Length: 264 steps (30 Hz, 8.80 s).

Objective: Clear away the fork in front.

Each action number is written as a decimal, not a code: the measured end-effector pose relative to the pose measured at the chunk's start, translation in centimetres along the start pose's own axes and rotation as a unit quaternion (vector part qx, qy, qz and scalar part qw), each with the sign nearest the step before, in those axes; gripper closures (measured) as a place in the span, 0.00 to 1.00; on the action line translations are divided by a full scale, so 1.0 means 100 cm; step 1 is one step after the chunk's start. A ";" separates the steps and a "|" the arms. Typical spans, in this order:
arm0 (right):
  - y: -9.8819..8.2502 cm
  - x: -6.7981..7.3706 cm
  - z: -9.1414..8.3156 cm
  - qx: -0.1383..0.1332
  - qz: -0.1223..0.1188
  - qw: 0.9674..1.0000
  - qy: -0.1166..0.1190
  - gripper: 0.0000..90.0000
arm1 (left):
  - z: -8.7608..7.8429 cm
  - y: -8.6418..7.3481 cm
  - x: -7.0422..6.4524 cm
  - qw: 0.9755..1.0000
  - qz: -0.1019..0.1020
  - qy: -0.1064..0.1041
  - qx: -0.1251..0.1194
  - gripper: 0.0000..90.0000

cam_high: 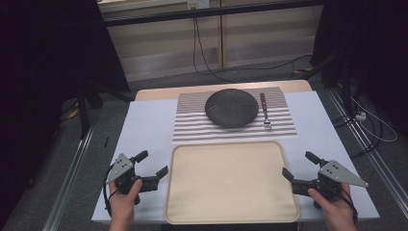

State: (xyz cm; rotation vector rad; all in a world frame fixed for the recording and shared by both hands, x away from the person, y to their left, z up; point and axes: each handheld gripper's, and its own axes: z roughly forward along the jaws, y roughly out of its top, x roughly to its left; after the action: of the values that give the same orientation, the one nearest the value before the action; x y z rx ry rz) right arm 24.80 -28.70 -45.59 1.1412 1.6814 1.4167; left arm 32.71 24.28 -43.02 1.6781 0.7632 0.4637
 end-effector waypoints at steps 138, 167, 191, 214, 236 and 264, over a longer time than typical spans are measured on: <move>0.067 -0.103 0.235 0.176 0.006 0.977 -0.117 0.38 | 0.009 -0.003 0.000 1.000 0.002 -0.018 0.018 0.03; 0.052 -0.110 0.273 0.254 0.067 0.959 -0.105 0.85 | 0.013 -0.004 -0.001 0.999 0.009 -0.017 0.031 0.03; 0.055 -0.107 0.274 0.280 0.050 0.953 -0.105 0.87 | 0.012 -0.006 -0.001 0.999 0.016 -0.018 0.039 0.04; 0.068 -0.115 0.265 0.274 0.083 0.954 -0.092 0.87 | 0.009 -0.007 0.003 0.999 0.005 -0.010 0.035 0.04; 0.060 -0.110 0.252 0.312 0.075 0.944 -0.072 0.87 | 0.007 -0.006 0.005 1.000 0.003 -0.006 0.028 0.04; 0.058 -0.103 0.246 0.321 0.038 0.944 -0.069 0.87 | 0.011 -0.005 0.002 1.000 0.007 -0.013 0.028 0.04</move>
State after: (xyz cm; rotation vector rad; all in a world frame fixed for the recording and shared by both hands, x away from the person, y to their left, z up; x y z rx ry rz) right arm 52.09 -27.82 -45.48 1.6213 2.0789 0.8048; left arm 33.43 23.66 -43.75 1.7388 0.7526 0.4335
